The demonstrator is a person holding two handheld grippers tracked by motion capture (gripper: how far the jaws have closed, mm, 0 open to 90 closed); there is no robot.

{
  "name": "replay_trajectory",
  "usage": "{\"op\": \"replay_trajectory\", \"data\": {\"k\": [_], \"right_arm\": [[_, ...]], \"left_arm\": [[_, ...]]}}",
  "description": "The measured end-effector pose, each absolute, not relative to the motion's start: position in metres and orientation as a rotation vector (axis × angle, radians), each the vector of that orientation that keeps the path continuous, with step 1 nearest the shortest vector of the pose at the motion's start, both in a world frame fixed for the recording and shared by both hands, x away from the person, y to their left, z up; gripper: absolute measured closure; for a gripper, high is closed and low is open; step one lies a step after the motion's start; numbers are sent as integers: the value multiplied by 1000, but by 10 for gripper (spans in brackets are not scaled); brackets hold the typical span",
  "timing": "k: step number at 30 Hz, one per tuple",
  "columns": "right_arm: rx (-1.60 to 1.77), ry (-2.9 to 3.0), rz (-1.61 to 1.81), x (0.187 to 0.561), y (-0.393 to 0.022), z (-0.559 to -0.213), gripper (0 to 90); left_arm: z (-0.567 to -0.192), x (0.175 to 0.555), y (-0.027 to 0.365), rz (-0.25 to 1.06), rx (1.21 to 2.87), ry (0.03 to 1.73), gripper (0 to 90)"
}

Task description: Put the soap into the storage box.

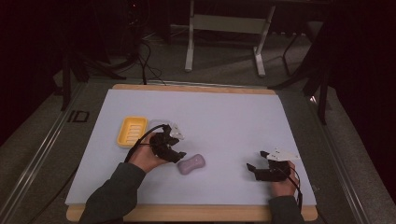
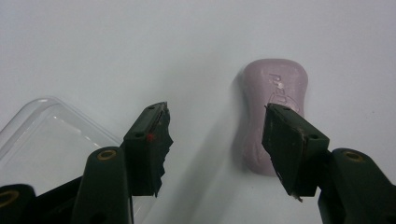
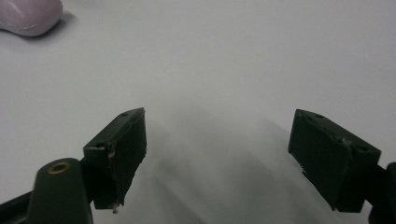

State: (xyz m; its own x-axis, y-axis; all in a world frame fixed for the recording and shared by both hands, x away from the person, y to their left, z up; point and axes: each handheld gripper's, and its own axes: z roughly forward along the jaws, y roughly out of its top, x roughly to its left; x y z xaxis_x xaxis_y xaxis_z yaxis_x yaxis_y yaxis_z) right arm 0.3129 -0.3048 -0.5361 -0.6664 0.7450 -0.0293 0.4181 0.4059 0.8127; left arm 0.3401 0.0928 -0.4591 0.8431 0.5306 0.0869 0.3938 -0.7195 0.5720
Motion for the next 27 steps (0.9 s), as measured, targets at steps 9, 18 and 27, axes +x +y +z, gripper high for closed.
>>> {"op": "replay_trajectory", "data": {"k": [9,18,27], "right_arm": [[995,2279,1152,313,-305,-536,189],[993,2280,1150,313,-305,-536,189],[990,2281,1151,313,-304,-536,189]], "left_arm": [[-460,341,86,321,2488,652,420],[-462,342,80,316,2499,635,425],[-464,343,77,306,2520,622,430]]}}
